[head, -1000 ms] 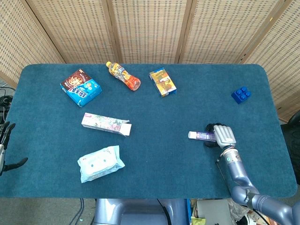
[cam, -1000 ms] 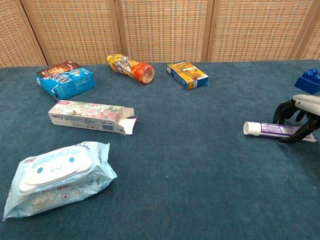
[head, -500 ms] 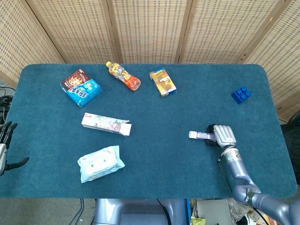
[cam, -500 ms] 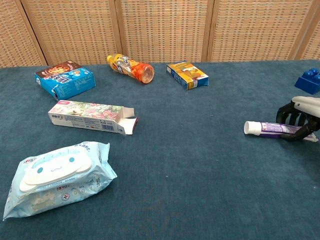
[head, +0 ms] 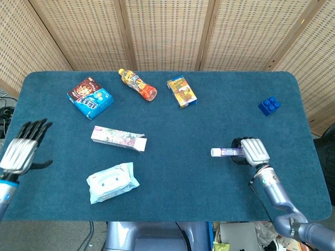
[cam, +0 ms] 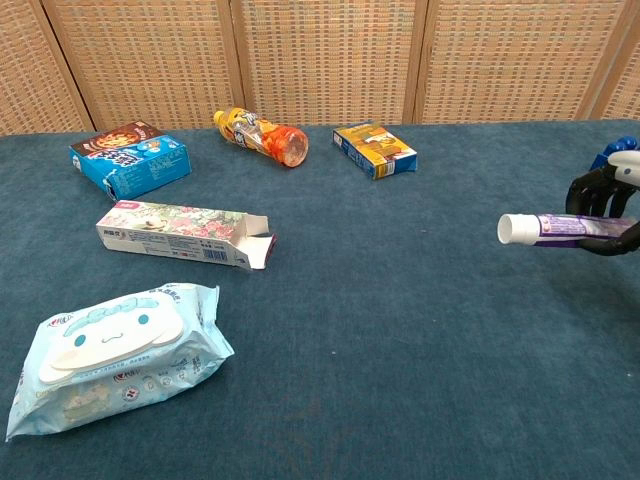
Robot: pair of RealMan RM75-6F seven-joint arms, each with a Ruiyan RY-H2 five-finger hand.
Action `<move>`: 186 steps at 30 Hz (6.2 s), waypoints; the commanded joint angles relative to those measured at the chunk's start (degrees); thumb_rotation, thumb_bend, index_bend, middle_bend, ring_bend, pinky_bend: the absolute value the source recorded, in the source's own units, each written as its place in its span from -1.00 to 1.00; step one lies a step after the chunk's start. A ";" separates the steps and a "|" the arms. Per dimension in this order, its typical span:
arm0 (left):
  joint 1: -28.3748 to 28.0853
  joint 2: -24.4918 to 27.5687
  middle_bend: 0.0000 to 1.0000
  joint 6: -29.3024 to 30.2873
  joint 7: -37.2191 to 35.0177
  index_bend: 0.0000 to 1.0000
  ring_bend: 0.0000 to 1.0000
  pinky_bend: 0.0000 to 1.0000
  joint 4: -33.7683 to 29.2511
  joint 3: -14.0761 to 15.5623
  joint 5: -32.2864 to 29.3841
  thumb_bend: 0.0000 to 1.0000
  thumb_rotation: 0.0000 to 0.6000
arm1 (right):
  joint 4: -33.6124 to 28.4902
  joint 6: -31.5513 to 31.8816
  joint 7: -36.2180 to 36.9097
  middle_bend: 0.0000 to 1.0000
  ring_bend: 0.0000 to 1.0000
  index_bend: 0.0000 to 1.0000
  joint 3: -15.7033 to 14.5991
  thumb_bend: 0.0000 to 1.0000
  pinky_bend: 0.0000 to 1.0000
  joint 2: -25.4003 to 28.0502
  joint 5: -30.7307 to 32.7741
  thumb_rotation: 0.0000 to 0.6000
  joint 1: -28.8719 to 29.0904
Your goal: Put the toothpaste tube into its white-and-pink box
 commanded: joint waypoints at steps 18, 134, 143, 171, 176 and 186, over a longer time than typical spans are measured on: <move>-27.95 -28.06 -1.00 -29.20 -9.25 -1.00 -1.00 -1.00 38.66 1.74 4.55 -0.65 1.00 | -11.20 2.56 -16.06 0.13 -0.18 0.15 1.36 0.11 -0.24 6.95 7.06 1.00 -0.42; -51.49 -55.28 0.11 -12.85 -51.18 0.21 0.05 0.00 56.89 -9.31 -2.12 -0.66 1.00 | -45.85 9.31 -66.06 -1.00 -1.00 -1.00 4.79 -1.00 -1.00 35.75 21.19 1.00 28.40; -51.48 -56.16 0.13 -12.08 -52.30 0.23 0.05 0.00 57.95 -9.46 -2.26 -0.65 1.00 | -46.09 11.15 -62.08 -1.00 -1.00 -1.00 5.64 -1.00 -1.00 39.44 19.65 1.00 25.66; -34.23 -32.08 0.13 -11.26 -38.75 0.23 0.05 0.00 41.15 6.06 4.55 -0.65 1.00 | -10.79 9.22 -13.66 -1.00 -1.00 -1.00 -5.38 -1.00 -1.00 18.06 3.87 1.00 2.16; -33.61 -31.23 0.13 -13.93 -34.57 0.23 0.05 0.00 38.54 6.25 3.32 -0.65 1.00 | -8.81 9.70 -9.99 -1.00 -1.00 -1.00 -5.84 -1.00 -1.00 16.27 1.67 1.00 0.53; -34.27 -29.70 -0.79 -26.13 -29.66 -0.59 -0.75 -0.53 33.06 6.23 -1.56 -0.66 1.00 | -10.43 12.42 -7.19 -1.00 -1.00 -1.00 -5.30 -1.00 -1.00 17.18 -1.12 1.00 -2.38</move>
